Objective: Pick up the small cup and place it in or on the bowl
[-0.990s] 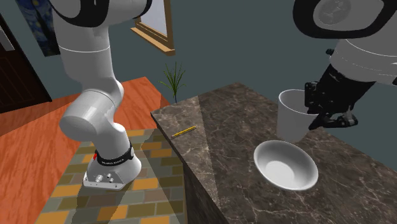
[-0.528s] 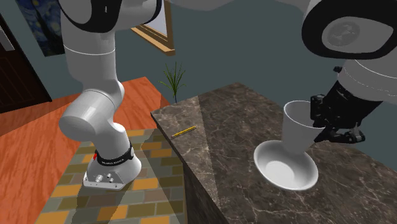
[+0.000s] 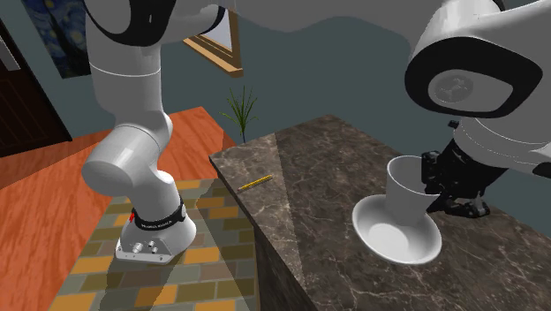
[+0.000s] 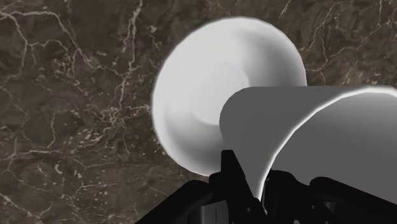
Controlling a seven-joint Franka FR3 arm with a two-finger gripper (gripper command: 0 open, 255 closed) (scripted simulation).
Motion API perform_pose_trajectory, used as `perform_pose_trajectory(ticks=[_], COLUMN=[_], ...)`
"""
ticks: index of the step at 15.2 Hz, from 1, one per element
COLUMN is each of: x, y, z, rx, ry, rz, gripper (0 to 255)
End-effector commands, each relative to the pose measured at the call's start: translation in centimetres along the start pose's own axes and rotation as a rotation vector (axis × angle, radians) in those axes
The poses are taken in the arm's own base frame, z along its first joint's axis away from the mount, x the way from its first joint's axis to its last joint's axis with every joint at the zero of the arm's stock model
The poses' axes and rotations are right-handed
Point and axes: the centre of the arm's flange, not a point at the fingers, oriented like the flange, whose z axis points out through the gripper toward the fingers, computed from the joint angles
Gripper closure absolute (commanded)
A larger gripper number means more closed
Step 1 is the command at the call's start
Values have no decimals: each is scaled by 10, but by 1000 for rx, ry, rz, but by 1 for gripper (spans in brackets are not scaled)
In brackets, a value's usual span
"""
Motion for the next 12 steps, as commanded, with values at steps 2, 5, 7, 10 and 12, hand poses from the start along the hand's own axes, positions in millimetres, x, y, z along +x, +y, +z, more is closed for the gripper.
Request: perform_pose_trajectory(ticks=[2, 5, 7, 10, 12], x=[-1, -2, -2, -2, -2], y=[3, 7, 8, 8, 8], z=[15, 31, 35, 35, 35], rx=[0, 0, 0, 0, 0], ry=[1, 1, 1, 1, 1], rz=[0, 0, 0, 0, 0], gripper=[255, 255, 255, 255, 255])
